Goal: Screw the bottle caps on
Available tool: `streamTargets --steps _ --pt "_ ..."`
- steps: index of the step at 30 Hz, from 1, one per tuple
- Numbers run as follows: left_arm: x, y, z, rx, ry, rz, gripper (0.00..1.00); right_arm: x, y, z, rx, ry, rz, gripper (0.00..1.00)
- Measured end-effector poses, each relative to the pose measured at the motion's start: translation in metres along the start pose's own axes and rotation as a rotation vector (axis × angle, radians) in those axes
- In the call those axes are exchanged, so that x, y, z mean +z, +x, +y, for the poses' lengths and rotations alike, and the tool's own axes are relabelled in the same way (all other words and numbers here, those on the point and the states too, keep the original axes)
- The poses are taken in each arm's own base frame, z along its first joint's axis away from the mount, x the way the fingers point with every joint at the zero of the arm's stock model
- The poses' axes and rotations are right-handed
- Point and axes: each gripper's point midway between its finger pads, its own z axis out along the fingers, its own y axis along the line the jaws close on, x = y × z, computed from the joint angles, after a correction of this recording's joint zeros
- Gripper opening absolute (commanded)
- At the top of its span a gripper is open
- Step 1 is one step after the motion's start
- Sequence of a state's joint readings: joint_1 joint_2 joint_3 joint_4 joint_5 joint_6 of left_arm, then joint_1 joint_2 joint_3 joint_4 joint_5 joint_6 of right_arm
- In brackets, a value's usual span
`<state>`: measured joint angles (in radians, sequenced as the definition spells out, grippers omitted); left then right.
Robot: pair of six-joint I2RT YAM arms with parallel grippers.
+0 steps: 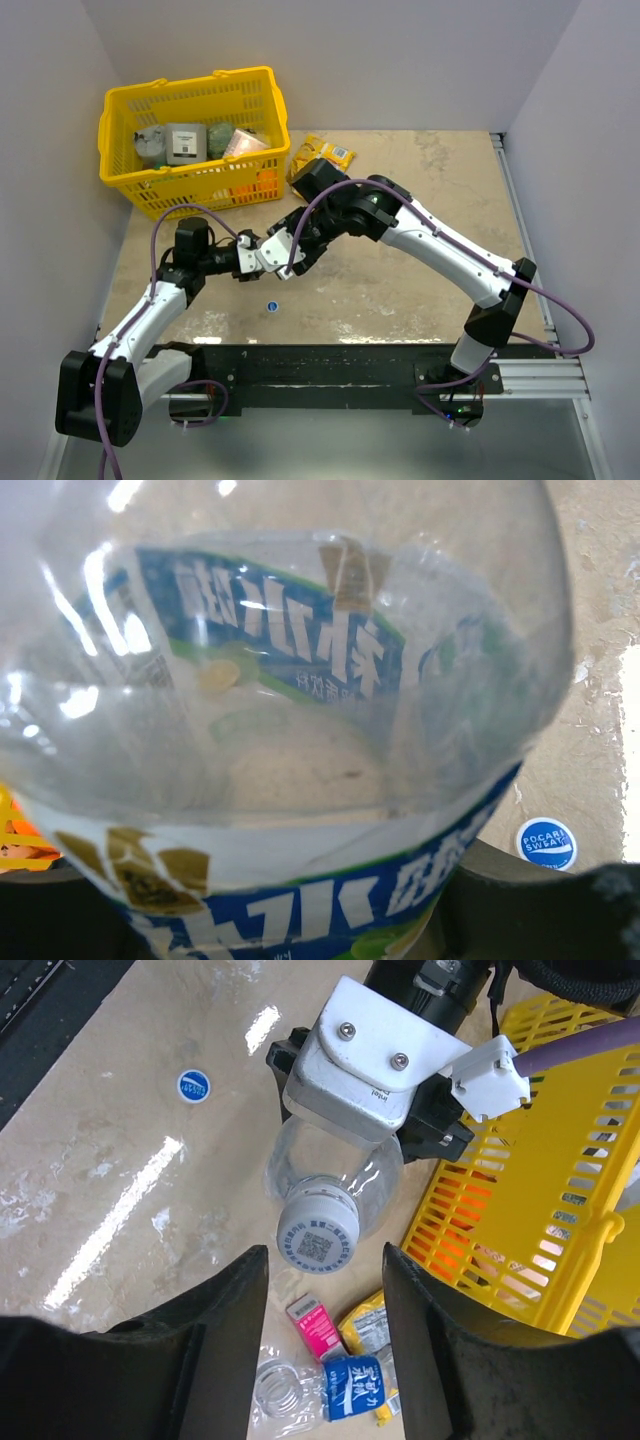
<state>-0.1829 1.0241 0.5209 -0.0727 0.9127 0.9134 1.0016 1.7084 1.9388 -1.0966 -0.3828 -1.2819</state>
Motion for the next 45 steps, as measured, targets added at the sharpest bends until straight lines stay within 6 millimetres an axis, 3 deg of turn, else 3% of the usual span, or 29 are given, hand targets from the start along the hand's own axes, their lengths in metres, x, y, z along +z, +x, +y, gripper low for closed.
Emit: streamTargets --steps 10,13,17,19,22,26,33,39,45 --pt "0.0 0.0 0.0 0.0 0.001 -0.003 0.0 0.008 -0.001 0.002 -0.039 -0.022 -0.001 0.46" --pt "0.0 -0.001 0.0 0.001 0.001 -0.004 0.0 0.01 -0.001 0.002 -0.048 -0.026 0.001 0.38" --pt "0.0 -0.001 0.0 -0.009 0.0 -0.004 0.0 0.01 -0.001 0.001 -0.048 -0.023 0.005 0.15" --pt "0.0 -0.002 0.001 -0.017 -0.006 -0.006 0.0 0.009 -0.001 0.0 -0.033 -0.018 0.007 0.09" --pt "0.0 -0.003 0.011 -0.021 -0.061 -0.011 0.0 0.009 0.0 -0.01 0.075 0.001 0.026 0.01" --pt "-0.013 0.013 0.035 -0.055 -0.291 0.036 0.0 0.021 0.006 -0.031 0.351 0.028 0.047 0.0" --pt "-0.033 0.05 0.065 -0.111 -0.558 0.196 0.0 0.046 0.044 -0.06 0.96 0.073 -0.073 0.0" --pt "-0.047 0.052 0.087 0.017 -0.672 0.254 0.0 0.049 0.045 -0.067 1.112 0.099 -0.099 0.0" --pt "-0.066 0.052 0.098 0.182 -0.772 0.3 0.0 0.054 0.041 -0.06 1.169 0.078 -0.092 0.0"
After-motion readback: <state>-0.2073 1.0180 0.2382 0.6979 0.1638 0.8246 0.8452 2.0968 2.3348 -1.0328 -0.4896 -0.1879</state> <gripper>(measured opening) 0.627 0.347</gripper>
